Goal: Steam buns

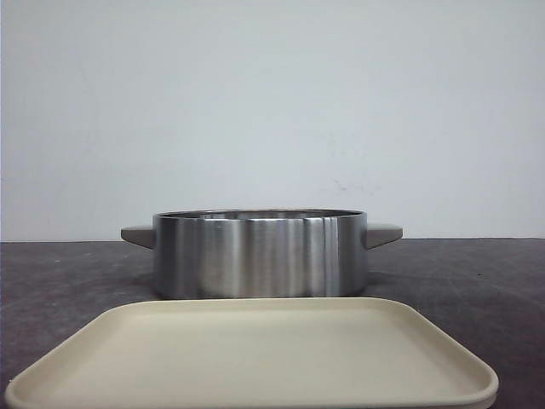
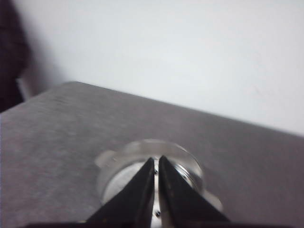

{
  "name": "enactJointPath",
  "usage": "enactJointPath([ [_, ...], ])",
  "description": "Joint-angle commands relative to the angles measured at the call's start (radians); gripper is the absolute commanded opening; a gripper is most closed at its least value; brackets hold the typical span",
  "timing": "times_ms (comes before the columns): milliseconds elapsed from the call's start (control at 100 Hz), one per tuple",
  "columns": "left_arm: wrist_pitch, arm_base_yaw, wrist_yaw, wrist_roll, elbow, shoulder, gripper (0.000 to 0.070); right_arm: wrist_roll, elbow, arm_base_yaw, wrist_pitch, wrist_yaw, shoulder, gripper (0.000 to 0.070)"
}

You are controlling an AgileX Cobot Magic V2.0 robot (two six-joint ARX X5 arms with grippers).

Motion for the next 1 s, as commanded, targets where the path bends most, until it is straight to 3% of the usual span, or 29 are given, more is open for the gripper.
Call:
enactJointPath([
  [0,-0.05,-0.012,-0.006,-0.024,-0.023,-0.072,0.001,-0.084,0.01,0.014,0.044,-0.027,0.018,0.0007],
  [140,-0.05,-0.012,0.005,-0.058,-0.223,-0.287,0.001,-0.146,0.01,0.014,0.116,-0.069,0.035,0.0007],
  [320,-0.05,-0.008,-0.017,-0.084,-0.572,-0.572,0.001,-0.166,0.01,0.014,0.19,-0.066,0.065,0.0007],
  [490,-0.05,-0.007,0.055,-0.109,-0.824,-0.761,0.001,-0.168,0.01,0.012,0.184,-0.066,0.087,0.0006],
  [990,-0.05,-0.008,0.055,-0.108,-0.87,-0.845,0.0015,-0.168,0.01,0.01,0.185,-0.067,0.085,0.0007],
])
